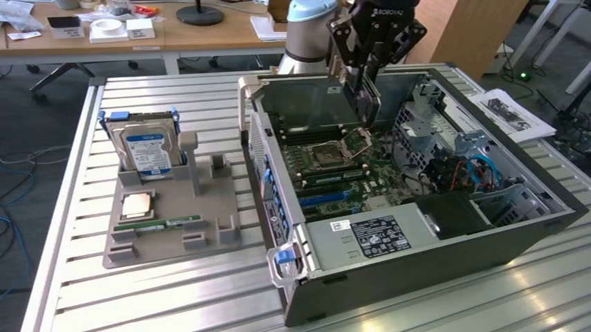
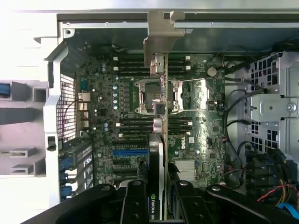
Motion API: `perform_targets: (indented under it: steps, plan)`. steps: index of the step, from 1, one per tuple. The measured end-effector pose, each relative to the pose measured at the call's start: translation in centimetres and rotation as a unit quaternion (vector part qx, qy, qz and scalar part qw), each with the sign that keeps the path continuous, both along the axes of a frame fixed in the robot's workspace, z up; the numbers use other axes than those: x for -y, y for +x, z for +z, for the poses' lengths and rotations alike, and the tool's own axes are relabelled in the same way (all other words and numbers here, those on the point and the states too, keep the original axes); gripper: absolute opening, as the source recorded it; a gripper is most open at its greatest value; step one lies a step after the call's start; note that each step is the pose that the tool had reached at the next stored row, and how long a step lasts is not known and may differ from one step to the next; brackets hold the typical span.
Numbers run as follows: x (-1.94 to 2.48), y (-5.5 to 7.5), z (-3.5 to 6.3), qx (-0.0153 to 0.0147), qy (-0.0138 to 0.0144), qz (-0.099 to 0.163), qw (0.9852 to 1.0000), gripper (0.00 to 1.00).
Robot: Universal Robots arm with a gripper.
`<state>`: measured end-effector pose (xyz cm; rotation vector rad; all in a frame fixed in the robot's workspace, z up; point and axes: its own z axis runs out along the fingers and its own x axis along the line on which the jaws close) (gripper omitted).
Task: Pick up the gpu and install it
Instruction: 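Pick up the gpu and move the gpu toward the slot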
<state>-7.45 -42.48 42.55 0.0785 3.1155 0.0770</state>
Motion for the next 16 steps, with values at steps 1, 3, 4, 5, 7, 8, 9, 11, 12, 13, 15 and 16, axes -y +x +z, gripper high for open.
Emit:
perform_targets:
  steps: [1,3,4,5,7,8,9,11,12,13,15,16]
  plan:
    - [-0.01,0.2,0.00,0.0000,0.0000,0.000,1.0000,0.27]
    - [-0.03,0.6,-0.01,0.0000,0.0000,0.000,1.0000,0.27]
    - [-0.04,0.8,-0.01,0.0000,0.0000,0.000,1.0000,0.27]
    - [-0.05,1.1,-0.02,0.0000,0.0000,0.000,1.0000,0.27]
    - [-0.07,1.6,-0.02,0.0000,0.0000,0.000,1.0000,0.27]
    - [-0.08,1.8,-0.03,0.0000,0.0000,0.000,1.0000,0.27]
    - [-0.09,2.1,-0.03,0.0000,0.0000,0.000,1.0000,0.27]
    - [-0.12,2.7,-0.04,0.0000,0.0000,0.000,1.0000,0.27]
    - [-0.12,2.9,-0.04,0.0000,0.0000,0.000,1.0000,0.27]
    - [-0.14,3.2,-0.05,0.0000,0.0000,0.000,1.0000,0.27]
    - [-0.16,3.8,-0.06,0.0000,0.0000,0.000,1.0000,0.27]
    - [-0.18,4.1,-0.06,0.0000,0.0000,0.000,1.0000,0.27]
